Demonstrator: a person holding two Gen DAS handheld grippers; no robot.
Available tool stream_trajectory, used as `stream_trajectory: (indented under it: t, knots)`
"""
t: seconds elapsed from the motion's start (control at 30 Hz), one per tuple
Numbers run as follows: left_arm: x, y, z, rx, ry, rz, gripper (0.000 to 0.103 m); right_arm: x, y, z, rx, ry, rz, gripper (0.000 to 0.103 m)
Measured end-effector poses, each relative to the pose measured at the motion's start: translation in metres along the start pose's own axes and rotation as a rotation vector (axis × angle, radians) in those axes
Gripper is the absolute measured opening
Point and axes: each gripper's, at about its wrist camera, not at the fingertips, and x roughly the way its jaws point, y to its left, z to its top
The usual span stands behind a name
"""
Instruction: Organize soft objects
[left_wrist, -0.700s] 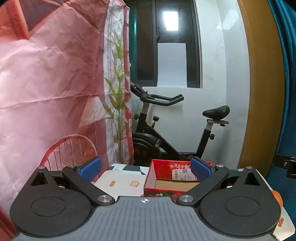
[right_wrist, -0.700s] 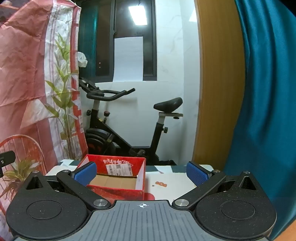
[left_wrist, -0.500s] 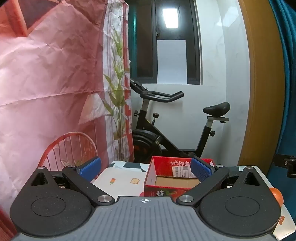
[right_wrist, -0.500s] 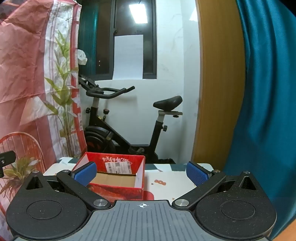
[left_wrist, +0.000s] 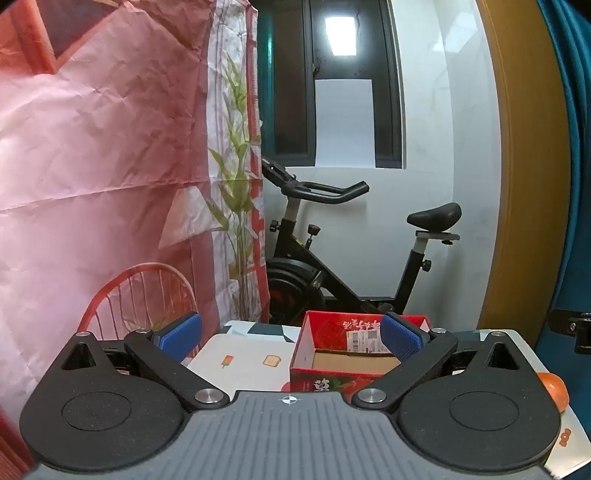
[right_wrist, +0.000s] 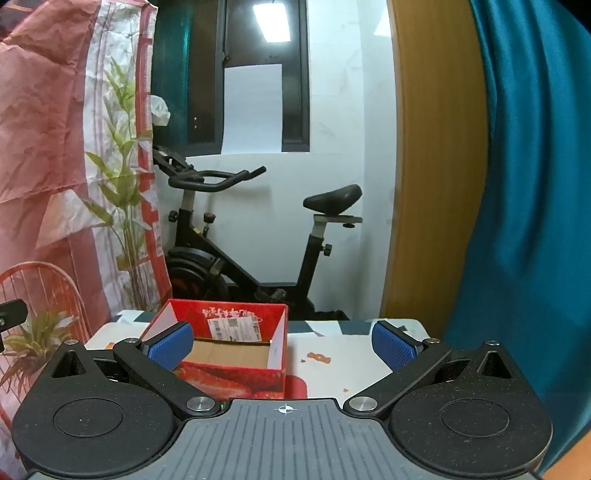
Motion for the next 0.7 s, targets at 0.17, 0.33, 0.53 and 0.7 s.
stream_trajectory:
  t: [0.17,0.33,0.53,0.7]
  knots:
    - [-0.0001,-0.002,-0.0005,0.002,0.001,0.005,0.103,-0.0002,-0.0003,-0.0002,-0.005,-0.001,-0.005,0.103]
    - [0.0017,-0.0007,-0.0006,0.002,0.004,0.005,0.103,0.0005,0.0006,0.0017,-0.012,0.002,-0.013,0.103]
    - [0.0021,-0.0007,-0.001,0.002,0.006,0.005,0.103,0.0016,-0.0012,0.0007,-0.013,0.004,-0.016,0.103]
    - [0.0037,-0.0005,-0.0011,0.002,0.011,0.003,0.103,0.0056,0.0006,0.001,-0.013,0.017,-0.018,0.103]
